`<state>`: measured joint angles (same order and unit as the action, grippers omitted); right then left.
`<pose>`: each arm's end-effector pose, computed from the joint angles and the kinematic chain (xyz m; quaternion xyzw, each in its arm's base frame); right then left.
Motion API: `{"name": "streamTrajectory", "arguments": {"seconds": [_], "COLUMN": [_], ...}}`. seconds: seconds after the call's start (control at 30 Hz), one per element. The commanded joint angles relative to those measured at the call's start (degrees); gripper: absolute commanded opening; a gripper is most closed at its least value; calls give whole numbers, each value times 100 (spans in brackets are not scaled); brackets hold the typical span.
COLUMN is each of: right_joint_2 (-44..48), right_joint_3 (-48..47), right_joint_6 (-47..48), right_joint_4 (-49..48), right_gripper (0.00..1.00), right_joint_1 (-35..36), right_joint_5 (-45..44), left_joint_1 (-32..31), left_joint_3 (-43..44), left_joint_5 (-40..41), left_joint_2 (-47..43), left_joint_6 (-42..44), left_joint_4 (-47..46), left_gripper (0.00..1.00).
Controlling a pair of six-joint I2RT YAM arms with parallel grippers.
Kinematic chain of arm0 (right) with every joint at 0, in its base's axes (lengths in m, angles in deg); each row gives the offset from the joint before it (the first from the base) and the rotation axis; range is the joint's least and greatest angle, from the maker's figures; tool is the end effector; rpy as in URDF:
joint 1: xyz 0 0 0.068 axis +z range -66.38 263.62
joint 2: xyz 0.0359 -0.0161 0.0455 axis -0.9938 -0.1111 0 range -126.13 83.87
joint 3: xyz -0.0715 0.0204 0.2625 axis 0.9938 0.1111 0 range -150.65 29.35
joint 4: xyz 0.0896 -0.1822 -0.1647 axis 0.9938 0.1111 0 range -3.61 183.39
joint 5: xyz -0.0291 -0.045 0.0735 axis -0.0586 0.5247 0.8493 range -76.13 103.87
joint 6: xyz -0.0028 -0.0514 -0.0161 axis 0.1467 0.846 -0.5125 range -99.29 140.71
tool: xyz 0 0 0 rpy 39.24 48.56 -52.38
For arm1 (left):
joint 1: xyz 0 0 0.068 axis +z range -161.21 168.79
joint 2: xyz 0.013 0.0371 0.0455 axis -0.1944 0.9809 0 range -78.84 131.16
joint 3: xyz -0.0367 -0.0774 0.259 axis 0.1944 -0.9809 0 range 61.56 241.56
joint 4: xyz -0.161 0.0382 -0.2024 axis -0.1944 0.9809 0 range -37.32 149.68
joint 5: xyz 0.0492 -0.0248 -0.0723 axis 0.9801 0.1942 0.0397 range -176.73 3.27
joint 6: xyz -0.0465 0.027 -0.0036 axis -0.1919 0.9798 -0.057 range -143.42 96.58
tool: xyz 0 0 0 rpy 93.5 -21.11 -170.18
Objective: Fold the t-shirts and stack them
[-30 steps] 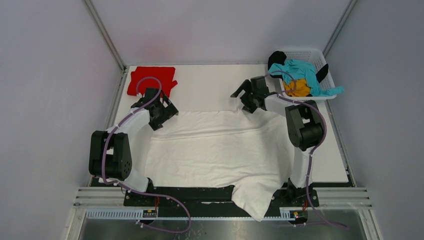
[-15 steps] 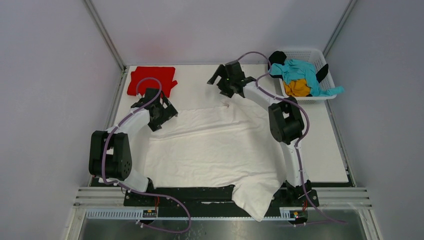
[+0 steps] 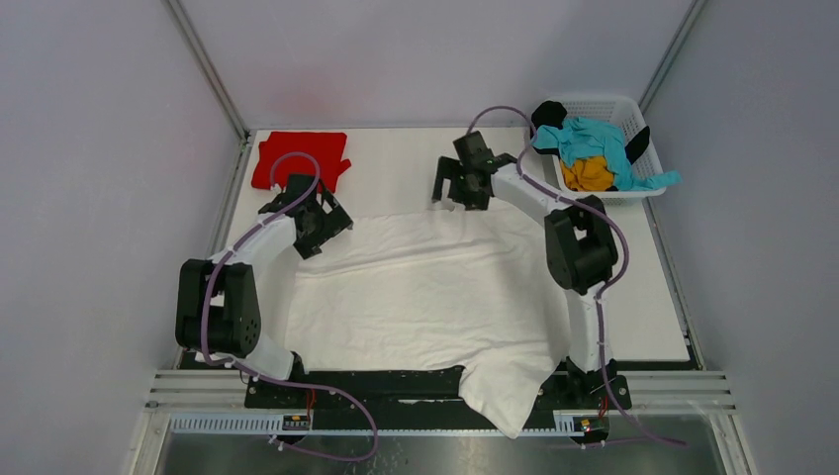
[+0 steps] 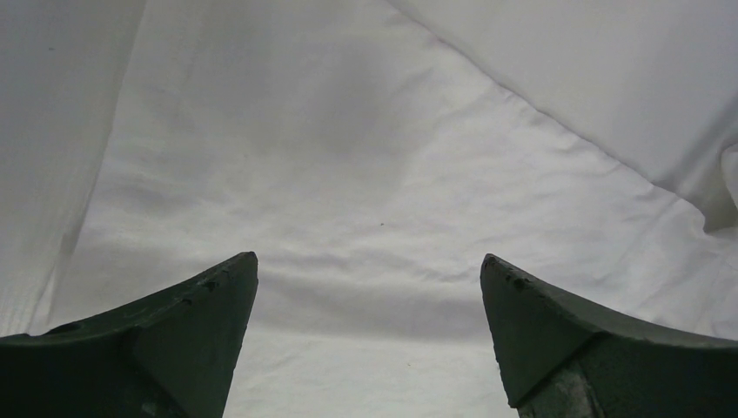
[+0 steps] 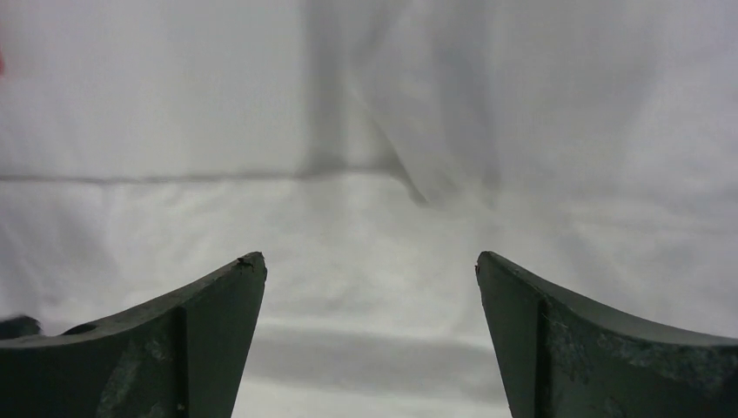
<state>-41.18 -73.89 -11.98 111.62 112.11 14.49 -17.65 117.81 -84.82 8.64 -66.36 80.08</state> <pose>0.4358 0.2370 0.2141 0.0321 0.9300 0.1907 0.3127 0.3043 -0.0332 0.2080 -0.3057 0.9128 -0.0983 0.2522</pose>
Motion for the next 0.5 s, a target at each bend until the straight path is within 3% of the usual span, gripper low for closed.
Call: {"name": "streamTrajectory", "arguments": {"seconds": [0.0,0.17,0.47], "right_joint_2": [1181,1435,816], "right_joint_3": [1656,2705,2242], "right_joint_6": [350,329,124], "right_joint_4": [-48,-346,-368], "right_gripper": [99,99,100], "right_joint_1": [-387,-770,-1463], "right_joint_5": [471,593,1117], "left_joint_1": [-20,-32,-45], "left_joint_3": [182,451,1865], "left_joint_5": [-641,-622,-612], "left_joint_2": [369,1012,2504], "left_joint_6": [-59,-121,-337], "left_joint_4": [-456,-559,-506], "left_gripper": [99,99,99]}}
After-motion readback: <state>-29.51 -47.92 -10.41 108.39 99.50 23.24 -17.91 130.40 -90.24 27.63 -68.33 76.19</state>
